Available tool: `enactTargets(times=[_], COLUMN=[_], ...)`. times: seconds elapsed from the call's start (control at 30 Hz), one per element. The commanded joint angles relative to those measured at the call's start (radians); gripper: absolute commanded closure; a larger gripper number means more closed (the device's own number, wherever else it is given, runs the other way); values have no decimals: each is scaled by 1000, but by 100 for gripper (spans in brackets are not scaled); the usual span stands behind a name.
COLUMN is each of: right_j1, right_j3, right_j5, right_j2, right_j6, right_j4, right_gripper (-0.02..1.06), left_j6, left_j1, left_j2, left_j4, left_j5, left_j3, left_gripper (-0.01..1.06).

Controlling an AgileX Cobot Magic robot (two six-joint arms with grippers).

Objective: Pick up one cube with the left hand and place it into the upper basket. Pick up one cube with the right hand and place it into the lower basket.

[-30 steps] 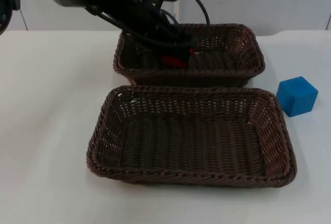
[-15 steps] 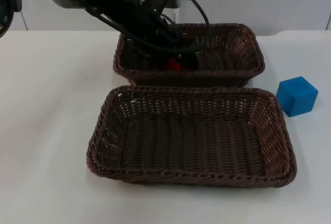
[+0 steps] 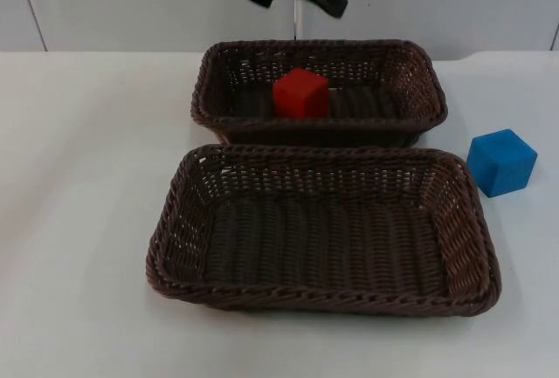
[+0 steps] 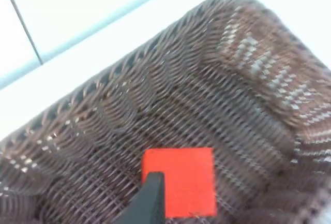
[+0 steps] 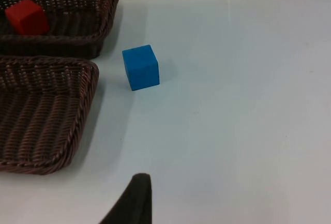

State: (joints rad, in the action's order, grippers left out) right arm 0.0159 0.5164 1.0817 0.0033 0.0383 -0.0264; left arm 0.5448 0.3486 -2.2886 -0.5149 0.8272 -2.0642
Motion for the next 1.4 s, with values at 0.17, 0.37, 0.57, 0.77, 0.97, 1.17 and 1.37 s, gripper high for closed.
enactTargets(times=[0.17, 0.37, 0.57, 0.77, 0.97, 1.17, 1.37], right_j1=[-7, -7, -7, -7, -7, -7, -7], right_j3=[0, 0, 0, 0, 0, 0, 0], right_j5=[-3, -3, -3, -3, -3, -3, -3], right_j2=[-3, -3, -3, -3, -3, -3, -3], right_j6=[3, 3, 3, 3, 3, 3, 3], right_j4=[6, 6, 6, 6, 6, 6, 6], right_gripper=[-1, -1, -1, -1, -1, -1, -1], left_j6=[-105, -176, -182, -195, -221, -238, -238], left_j1=[-1, -1, -1, -1, -1, -1, -1], left_j2=[127, 210, 286, 323, 336, 336, 336], left_j4=[77, 141, 141, 141, 143, 147, 190], left_j5=[76, 124, 196, 222, 234, 237, 263], left_j3=[-7, -5, -3, -3, -3, -3, 1], left_gripper=[11, 11, 11, 11, 11, 11, 11])
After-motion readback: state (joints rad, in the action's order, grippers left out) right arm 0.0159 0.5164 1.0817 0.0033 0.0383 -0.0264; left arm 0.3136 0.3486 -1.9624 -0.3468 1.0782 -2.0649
